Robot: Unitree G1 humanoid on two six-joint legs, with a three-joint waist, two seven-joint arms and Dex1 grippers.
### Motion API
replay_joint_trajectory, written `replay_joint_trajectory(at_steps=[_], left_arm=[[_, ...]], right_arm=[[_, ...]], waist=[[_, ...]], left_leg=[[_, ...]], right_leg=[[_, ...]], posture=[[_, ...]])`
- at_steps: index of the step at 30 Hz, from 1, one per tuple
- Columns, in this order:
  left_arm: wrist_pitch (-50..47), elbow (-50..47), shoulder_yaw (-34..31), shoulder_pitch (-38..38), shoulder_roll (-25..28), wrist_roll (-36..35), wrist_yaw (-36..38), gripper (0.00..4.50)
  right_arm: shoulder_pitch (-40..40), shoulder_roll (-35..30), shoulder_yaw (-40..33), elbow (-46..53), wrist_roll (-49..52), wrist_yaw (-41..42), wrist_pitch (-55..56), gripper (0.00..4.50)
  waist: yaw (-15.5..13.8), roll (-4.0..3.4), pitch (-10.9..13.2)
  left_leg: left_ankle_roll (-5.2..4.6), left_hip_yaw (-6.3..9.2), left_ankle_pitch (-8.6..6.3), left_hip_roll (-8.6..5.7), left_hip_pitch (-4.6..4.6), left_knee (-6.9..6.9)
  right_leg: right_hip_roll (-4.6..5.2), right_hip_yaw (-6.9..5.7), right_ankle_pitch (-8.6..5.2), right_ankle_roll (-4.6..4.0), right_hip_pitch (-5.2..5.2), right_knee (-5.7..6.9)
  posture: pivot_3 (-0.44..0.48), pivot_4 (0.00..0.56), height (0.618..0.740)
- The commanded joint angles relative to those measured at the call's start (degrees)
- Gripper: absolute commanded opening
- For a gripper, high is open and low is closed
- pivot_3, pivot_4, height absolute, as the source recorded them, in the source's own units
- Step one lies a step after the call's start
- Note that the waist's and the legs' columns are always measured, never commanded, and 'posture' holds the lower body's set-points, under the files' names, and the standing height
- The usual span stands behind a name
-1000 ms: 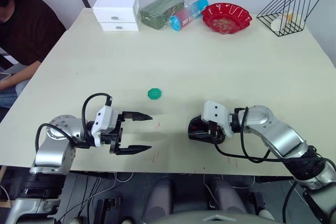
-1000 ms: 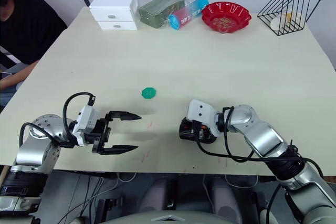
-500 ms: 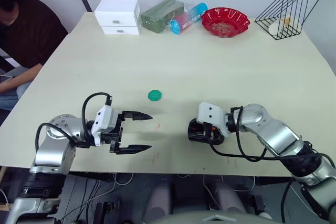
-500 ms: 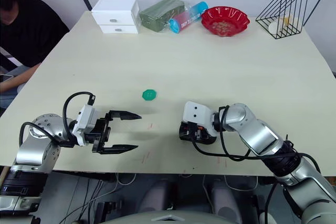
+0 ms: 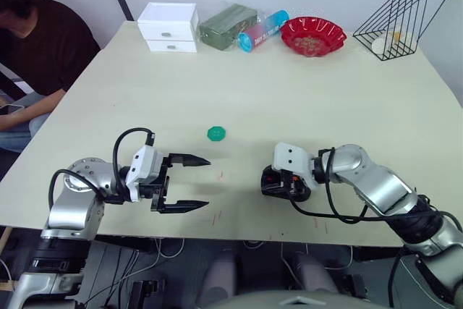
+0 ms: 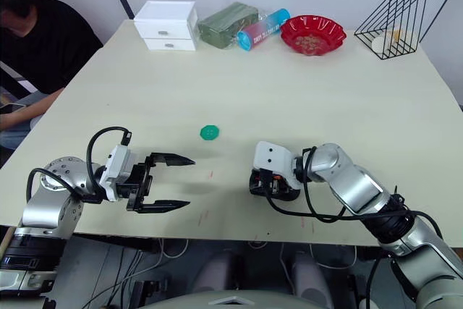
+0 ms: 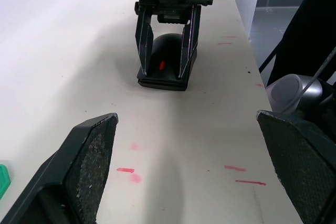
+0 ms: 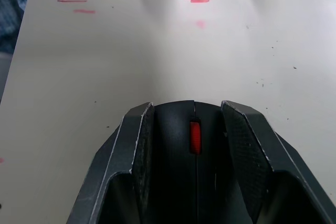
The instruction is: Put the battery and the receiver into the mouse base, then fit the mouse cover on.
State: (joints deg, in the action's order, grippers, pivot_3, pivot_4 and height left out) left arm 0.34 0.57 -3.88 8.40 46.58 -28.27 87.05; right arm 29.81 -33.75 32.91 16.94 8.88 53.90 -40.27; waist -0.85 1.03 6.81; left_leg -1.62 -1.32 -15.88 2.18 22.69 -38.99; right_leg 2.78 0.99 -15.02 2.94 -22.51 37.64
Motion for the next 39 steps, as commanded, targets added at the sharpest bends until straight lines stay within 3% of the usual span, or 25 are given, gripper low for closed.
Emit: replay_joint_trajectory(at_steps=[1, 5, 15, 24, 34, 39], left_arm=[[0.8, -0.5, -0.4, 0.8, 0.1, -0.3, 0.4, 4.50], [1.2, 0.0, -0.4, 0.9, 0.0, -0.1, 0.6, 4.50], [1.6, 0.3, -0.1, 1.0, -0.1, -0.1, 0.9, 4.50], [2.0, 1.4, 0.4, 1.9, -0.5, -0.1, 1.3, 4.50], [2.2, 1.8, 0.8, 2.3, -0.7, 0.0, 1.6, 4.50], [2.3, 2.1, 1.0, 2.5, -0.7, 0.0, 1.7, 4.50]], right_arm=[[-3.6, -4.6, 6.3, -8.5, -5.1, 0.3, -8.5, 2.12], [-3.9, -4.2, 5.8, -8.9, -5.4, -0.2, -6.4, 2.12], [-4.6, 0.5, -5.6, -4.6, 0.3, -1.7, 2.0, 2.12], [-6.8, 2.3, -11.2, -2.1, 4.3, -0.8, 7.7, 2.12], [-9.1, 2.2, -14.9, 0.7, 8.1, 0.5, 9.8, 2.12], [-12.2, 1.4, -20.3, 4.1, 12.7, 1.9, 11.3, 2.12]], waist=[[-0.1, 0.01, 0.0], [-0.2, 0.02, 0.0], [-0.1, 0.06, 0.0], [0.1, -0.30, 0.8], [0.2, -0.31, 1.7], [0.1, -0.27, 2.0]], left_leg=[[0.00, 0.01, 0.00, 0.00, 0.00, 0.00], [0.00, 0.04, 0.00, -0.01, 0.00, 0.00], [-0.01, 0.05, -0.01, -0.02, 0.03, 0.00], [-0.01, 0.00, -0.01, -0.02, 0.13, 0.01], [-0.01, 0.00, 0.00, 0.00, 0.23, 0.01], [-0.01, 0.01, 0.00, 0.01, 0.26, 0.01]], right_leg=[[0.00, -0.01, -0.01, -0.01, 0.01, -0.01], [0.05, -0.06, -0.04, -0.04, 0.06, -0.05], [0.07, -0.08, -0.06, -0.04, 0.05, -0.04], [0.03, -0.02, 0.03, 0.10, -0.07, 0.06], [-0.01, 0.00, 0.04, 0.11, -0.21, 0.14], [-0.01, -0.01, 0.04, 0.11, -0.22, 0.13]], posture=[[0.000, 0.150, 0.740], [0.000, 0.150, 0.740], [0.000, 0.150, 0.740], [0.000, 0.150, 0.740], [0.000, 0.150, 0.740], [0.000, 0.150, 0.740]])
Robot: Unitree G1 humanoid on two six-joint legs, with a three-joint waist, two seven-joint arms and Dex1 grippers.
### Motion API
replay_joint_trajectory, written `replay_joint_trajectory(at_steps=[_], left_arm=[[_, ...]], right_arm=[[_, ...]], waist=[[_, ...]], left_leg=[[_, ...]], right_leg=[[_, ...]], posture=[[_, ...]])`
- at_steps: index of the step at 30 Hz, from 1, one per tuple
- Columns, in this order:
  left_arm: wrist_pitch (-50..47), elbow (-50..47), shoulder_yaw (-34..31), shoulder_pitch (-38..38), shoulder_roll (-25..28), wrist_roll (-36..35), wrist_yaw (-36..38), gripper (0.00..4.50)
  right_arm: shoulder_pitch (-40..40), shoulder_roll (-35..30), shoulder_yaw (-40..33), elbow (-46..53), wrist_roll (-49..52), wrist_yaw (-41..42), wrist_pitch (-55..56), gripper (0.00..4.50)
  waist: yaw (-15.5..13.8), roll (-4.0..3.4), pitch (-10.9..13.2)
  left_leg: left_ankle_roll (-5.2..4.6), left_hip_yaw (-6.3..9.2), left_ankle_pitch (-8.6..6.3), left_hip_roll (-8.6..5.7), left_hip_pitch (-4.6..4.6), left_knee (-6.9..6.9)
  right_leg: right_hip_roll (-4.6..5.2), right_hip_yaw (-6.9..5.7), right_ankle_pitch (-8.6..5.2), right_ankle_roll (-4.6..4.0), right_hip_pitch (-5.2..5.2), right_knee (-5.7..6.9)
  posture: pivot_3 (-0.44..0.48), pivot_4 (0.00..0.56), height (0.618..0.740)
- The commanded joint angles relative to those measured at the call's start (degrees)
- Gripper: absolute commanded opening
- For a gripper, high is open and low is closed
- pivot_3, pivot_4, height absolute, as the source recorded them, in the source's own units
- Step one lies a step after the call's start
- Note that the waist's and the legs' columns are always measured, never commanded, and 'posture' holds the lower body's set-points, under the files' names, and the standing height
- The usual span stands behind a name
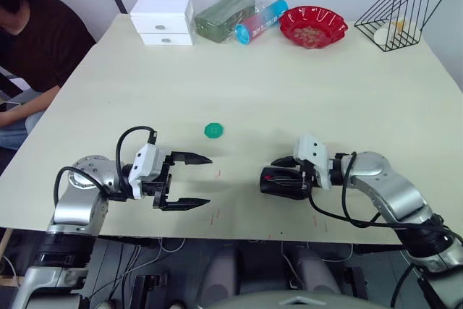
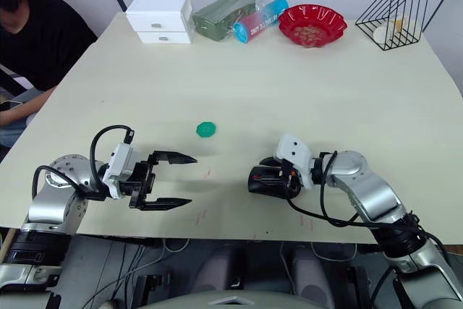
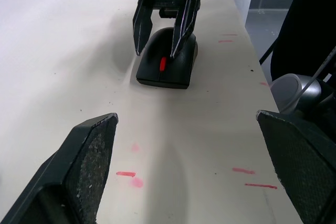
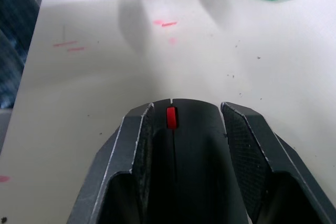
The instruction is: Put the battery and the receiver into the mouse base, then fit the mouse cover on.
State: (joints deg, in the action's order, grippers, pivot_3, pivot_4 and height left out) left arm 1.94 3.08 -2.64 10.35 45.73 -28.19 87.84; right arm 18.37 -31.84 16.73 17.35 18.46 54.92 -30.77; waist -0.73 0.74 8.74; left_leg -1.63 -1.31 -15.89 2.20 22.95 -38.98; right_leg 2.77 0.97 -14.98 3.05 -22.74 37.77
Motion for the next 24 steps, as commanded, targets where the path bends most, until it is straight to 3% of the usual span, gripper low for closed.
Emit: replay_joint_trajectory(at_steps=[1, 7, 14, 24], left_arm=[[0.7, -0.4, -0.2, 0.7, 0.1, -0.1, 0.9, 4.50], [0.7, -0.4, 0.1, 1.2, 0.3, -0.3, 1.1, 4.50], [0.8, 0.2, 0.2, 2.1, 0.4, -0.4, 1.6, 4.50], [0.8, 0.6, 0.0, 2.5, 0.9, -0.3, 2.1, 4.50]], right_arm=[[-1.2, -0.5, -4.8, 4.0, 3.7, 0.9, 2.0, 2.12], [-6.8, -1.8, -10.2, 4.7, 7.5, 3.5, 5.6, 2.12], [-10.5, -1.6, -11.5, -0.1, 7.6, 6.5, 12.5, 2.12], [-11.1, 1.3, -6.8, -12.9, 1.5, 9.1, 22.5, 2.12]], waist=[[0.0, 0.03, 0.0], [0.1, 0.04, 0.1], [0.2, 0.03, 0.1], [0.1, 0.02, 0.1]], left_leg=[[0.00, 0.00, 0.00, 0.00, 0.00, 0.00], [0.00, 0.00, 0.00, 0.00, 0.00, 0.00], [0.00, 0.00, 0.00, 0.00, -0.02, 0.00], [0.00, -0.03, 0.00, 0.00, -0.03, 0.00]], right_leg=[[0.00, 0.00, 0.00, 0.00, 0.00, 0.00], [0.00, 0.00, 0.00, 0.00, 0.01, 0.00], [-0.03, 0.01, 0.00, 0.00, 0.01, 0.02], [-0.04, 0.05, 0.00, 0.00, 0.01, 0.03]], posture=[[0.000, 0.150, 0.740], [0.000, 0.150, 0.740], [0.000, 0.150, 0.740], [0.000, 0.150, 0.740]])
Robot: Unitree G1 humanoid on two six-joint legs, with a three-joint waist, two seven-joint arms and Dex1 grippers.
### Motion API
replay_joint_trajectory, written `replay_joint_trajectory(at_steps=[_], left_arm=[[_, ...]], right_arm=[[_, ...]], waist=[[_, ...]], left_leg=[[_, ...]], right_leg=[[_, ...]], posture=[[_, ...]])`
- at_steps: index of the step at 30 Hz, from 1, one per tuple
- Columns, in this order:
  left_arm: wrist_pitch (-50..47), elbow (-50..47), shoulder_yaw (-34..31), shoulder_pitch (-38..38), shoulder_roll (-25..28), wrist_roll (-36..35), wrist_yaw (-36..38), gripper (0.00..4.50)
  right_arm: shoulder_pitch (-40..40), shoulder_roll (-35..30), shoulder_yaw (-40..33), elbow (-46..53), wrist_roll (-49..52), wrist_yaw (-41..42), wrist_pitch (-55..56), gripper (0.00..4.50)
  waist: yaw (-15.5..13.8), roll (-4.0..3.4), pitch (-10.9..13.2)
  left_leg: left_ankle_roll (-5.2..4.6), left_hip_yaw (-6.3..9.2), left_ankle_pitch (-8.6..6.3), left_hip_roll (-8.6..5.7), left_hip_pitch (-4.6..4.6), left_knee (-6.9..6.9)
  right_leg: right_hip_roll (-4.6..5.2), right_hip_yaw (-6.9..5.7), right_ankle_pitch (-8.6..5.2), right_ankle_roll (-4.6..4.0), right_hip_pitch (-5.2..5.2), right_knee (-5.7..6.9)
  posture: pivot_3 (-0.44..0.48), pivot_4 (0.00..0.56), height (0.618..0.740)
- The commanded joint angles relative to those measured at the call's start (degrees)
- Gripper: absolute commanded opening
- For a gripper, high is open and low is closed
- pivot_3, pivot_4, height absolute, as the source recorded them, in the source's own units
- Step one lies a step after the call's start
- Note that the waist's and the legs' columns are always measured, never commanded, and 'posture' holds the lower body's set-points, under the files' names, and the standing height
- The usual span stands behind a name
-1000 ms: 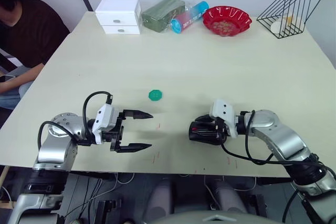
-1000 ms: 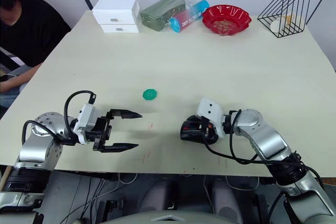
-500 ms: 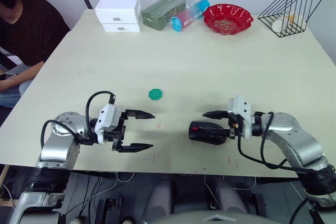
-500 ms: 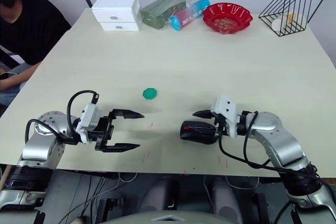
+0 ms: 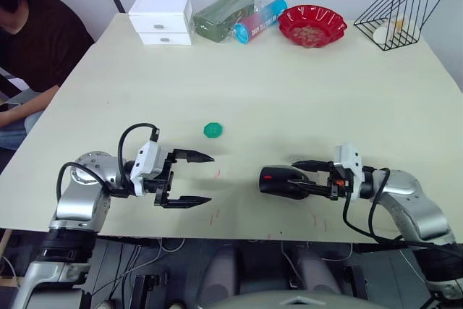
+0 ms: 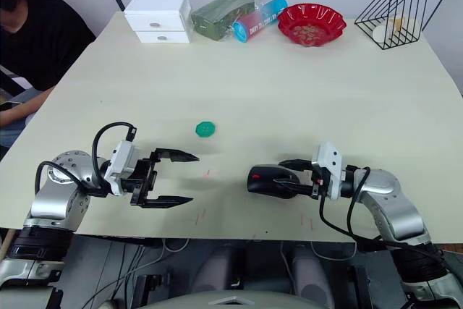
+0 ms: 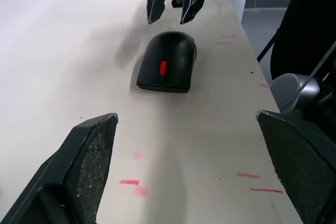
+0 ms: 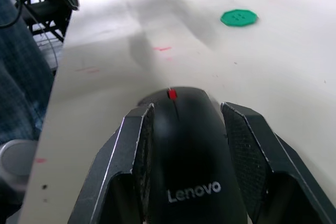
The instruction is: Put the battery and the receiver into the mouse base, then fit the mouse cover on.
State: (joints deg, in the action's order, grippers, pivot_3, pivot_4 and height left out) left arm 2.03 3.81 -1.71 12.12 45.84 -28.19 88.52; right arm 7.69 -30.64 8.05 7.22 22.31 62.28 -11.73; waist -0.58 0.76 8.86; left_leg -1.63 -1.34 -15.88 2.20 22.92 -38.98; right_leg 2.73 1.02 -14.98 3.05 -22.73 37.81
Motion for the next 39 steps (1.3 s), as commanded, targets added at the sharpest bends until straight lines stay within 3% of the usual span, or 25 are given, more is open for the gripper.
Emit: replay_joint_trajectory(at_steps=[1, 8, 17, 29, 39], left_arm=[[0.7, -0.2, -0.9, 0.8, 0.8, -0.3, 1.3, 4.50], [0.5, -0.1, -1.0, 1.0, 0.9, -0.3, 1.2, 4.50], [-0.4, -0.6, -1.4, 0.1, 0.7, -0.6, 0.1, 4.50], [-6.3, -5.7, -5.6, -5.1, -0.7, -1.9, -10.8, 4.50], [-14.6, -12.9, -11.1, -15.4, -1.7, -1.2, -25.5, 4.50]], right_arm=[[-0.4, 0.4, 2.4, -4.2, -3.0, 1.6, 3.7, 2.12], [-0.3, -0.3, 6.1, -10.9, -7.4, 2.0, 6.1, 2.12], [0.1, 0.2, 2.7, -7.4, -3.3, 1.4, 7.1, 2.12], [-5.0, -3.4, -9.8, 3.4, 4.4, -2.8, 3.2, 2.12], [-17.7, -5.2, -24.1, -1.5, 8.0, -0.4, 9.7, 2.12]], waist=[[0.0, -0.01, 0.0], [0.8, 0.08, -0.1], [1.2, 0.13, -0.1], [1.1, 0.08, 0.0], [1.2, 0.08, 0.0]], left_leg=[[0.00, 0.00, 0.00, 0.00, 0.00, 0.00], [0.00, -0.01, 0.00, 0.03, -0.13, 0.00], [0.00, 0.01, 0.00, 0.04, -0.18, 0.00], [0.00, 0.02, 0.00, 0.04, -0.07, 0.00], [0.00, -0.02, 0.00, 0.09, -0.10, 0.01]], right_leg=[[0.00, 0.00, 0.00, 0.00, 0.00, 0.00], [-0.04, 0.04, 0.00, -0.01, 0.04, 0.07], [-0.04, 0.04, -0.01, -0.03, 0.08, 0.10], [0.00, 0.04, 0.00, -0.02, 0.02, 0.08], [0.07, 0.09, 0.00, 0.00, 0.04, 0.08]], posture=[[0.000, 0.150, 0.740], [0.000, 0.150, 0.740], [0.000, 0.150, 0.740], [0.000, 0.150, 0.740], [0.000, 0.150, 0.740]])
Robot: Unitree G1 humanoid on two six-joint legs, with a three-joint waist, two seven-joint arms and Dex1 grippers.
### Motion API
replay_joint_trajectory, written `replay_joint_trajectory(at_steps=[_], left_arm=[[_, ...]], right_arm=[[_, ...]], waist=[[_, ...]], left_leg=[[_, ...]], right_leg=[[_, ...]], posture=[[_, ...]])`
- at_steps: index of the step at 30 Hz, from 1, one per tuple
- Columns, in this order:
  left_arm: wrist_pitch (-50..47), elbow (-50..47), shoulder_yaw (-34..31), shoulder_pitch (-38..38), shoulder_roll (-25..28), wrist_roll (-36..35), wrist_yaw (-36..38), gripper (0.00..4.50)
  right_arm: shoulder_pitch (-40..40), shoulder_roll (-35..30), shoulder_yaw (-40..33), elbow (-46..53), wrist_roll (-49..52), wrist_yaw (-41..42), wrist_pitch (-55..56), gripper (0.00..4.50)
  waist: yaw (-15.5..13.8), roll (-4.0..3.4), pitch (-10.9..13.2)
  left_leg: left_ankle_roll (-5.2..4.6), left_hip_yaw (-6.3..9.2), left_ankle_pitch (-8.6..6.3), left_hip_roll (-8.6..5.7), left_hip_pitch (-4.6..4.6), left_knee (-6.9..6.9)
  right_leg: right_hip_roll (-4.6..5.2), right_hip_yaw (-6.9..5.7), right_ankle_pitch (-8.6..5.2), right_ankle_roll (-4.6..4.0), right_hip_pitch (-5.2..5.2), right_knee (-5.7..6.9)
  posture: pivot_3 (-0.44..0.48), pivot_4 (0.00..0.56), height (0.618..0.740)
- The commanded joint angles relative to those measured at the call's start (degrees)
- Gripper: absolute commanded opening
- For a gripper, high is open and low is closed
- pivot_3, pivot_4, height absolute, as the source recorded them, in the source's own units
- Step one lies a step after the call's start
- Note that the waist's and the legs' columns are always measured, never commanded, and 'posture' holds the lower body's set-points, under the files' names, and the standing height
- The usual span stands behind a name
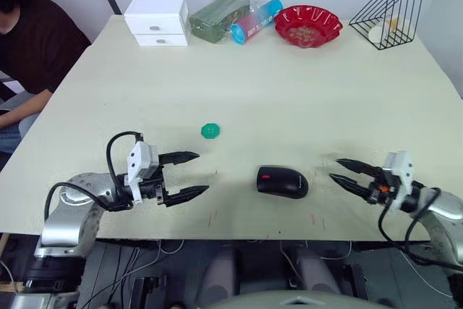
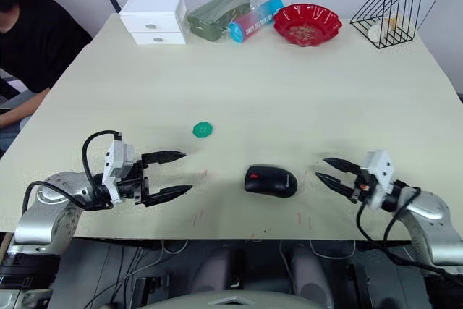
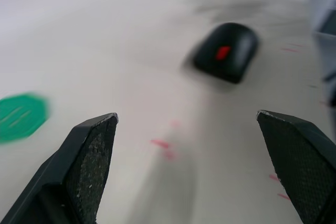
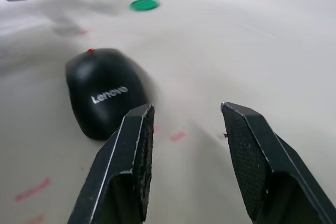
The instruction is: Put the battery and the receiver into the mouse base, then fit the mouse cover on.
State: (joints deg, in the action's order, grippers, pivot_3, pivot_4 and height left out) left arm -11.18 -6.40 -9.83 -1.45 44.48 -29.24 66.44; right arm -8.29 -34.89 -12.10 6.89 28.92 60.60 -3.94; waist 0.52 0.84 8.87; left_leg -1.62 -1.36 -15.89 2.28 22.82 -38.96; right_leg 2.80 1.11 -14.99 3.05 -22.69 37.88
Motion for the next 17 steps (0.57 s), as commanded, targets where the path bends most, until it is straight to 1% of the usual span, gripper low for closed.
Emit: replay_joint_trajectory(at_steps=[1, 2, 5, 6, 7, 8, 9, 13, 17], left_arm=[[-2.1, -3.0, -3.5, -2.4, -0.6, -0.6, -4.3, 4.50], [-2.3, -3.2, -4.1, -3.2, -0.7, -0.5, -5.2, 4.50], [-1.0, -3.5, -5.8, -6.4, -1.4, 0.8, -7.6, 4.50], [-0.6, -2.8, -6.9, -7.8, -1.7, 1.4, -8.6, 4.50], [0.6, -2.3, -7.6, -9.2, -1.8, 2.3, -9.0, 4.50], [1.4, -1.9, -8.1, -10.1, -2.0, 2.8, -9.4, 4.50], [1.8, -1.6, -8.4, -10.7, -2.2, 3.2, -9.8, 4.50], [4.4, -0.1, -9.1, -12.4, -2.7, 4.3, -9.9, 4.50], [6.3, 0.8, -9.0, -12.8, -2.9, 5.4, -10.1, 4.50]], right_arm=[[-2.4, -1.1, -4.7, -1.6, 2.0, 1.7, 1.9, 2.12], [-3.0, -1.2, -5.3, -2.3, 2.1, 2.1, 2.3, 2.12], [-4.7, -1.5, -7.4, -4.1, 2.0, 3.0, 3.4, 2.91], [-5.3, -1.6, -8.2, -4.9, 2.0, 3.3, 4.0, 3.23], [-5.7, -1.6, -9.0, -5.6, 2.1, 3.2, 4.3, 3.74], [-6.1, -1.5, -9.6, -6.1, 2.2, 3.5, 4.7, 4.14], [-6.4, -1.5, -9.9, -6.6, 2.2, 3.8, 5.0, 4.46], [-7.3, -1.4, -11.0, -7.6, 2.2, 4.5, 6.0, 4.46], [-7.8, -1.3, -11.3, -7.6, 2.5, 5.1, 6.2, 4.46]], waist=[[0.1, 0.00, 0.0], [0.1, 0.00, 0.0], [0.2, -0.02, 0.0], [0.2, -0.02, 0.0], [0.2, -0.03, 0.0], [0.1, -0.02, 0.0], [0.1, -0.02, 0.0], [0.0, -0.02, 0.0], [0.0, -0.02, 0.0]], left_leg=[[0.00, 0.00, 0.00, 0.00, 0.00, 0.00], [0.00, 0.00, 0.00, 0.01, 0.00, 0.01], [0.00, -0.02, 0.00, 0.02, -0.04, 0.02], [0.00, -0.02, 0.00, 0.02, -0.04, 0.02], [0.00, -0.06, 0.00, 0.02, -0.07, 0.06], [0.00, -0.08, 0.00, 0.02, -0.07, 0.08], [0.00, -0.08, 0.00, 0.02, -0.06, 0.10], [0.00, -0.11, 0.00, 0.02, -0.08, 0.11], [0.00, -0.12, 0.00, 0.02, -0.08, 0.12]], right_leg=[[-0.01, 0.00, 0.00, 0.00, -0.01, 0.00], [-0.01, 0.00, 0.00, 0.00, -0.01, 0.00], [-0.01, 0.04, -0.01, -0.01, -0.01, 0.01], [-0.01, 0.04, -0.01, -0.01, -0.01, 0.01], [-0.01, 0.08, -0.01, -0.01, -0.01, -0.01], [0.00, 0.09, -0.01, -0.01, -0.01, -0.01], [0.00, 0.09, -0.01, -0.02, -0.02, -0.04], [0.01, 0.10, -0.10, -0.17, -0.01, -0.04], [0.01, 0.11, -0.09, -0.16, -0.01, -0.04]], posture=[[0.000, 0.150, 0.740], [0.000, 0.150, 0.740], [0.000, 0.150, 0.740], [0.000, 0.150, 0.740], [0.000, 0.150, 0.740], [0.000, 0.150, 0.740], [0.000, 0.150, 0.740], [0.000, 0.150, 0.740], [0.000, 0.150, 0.740]])
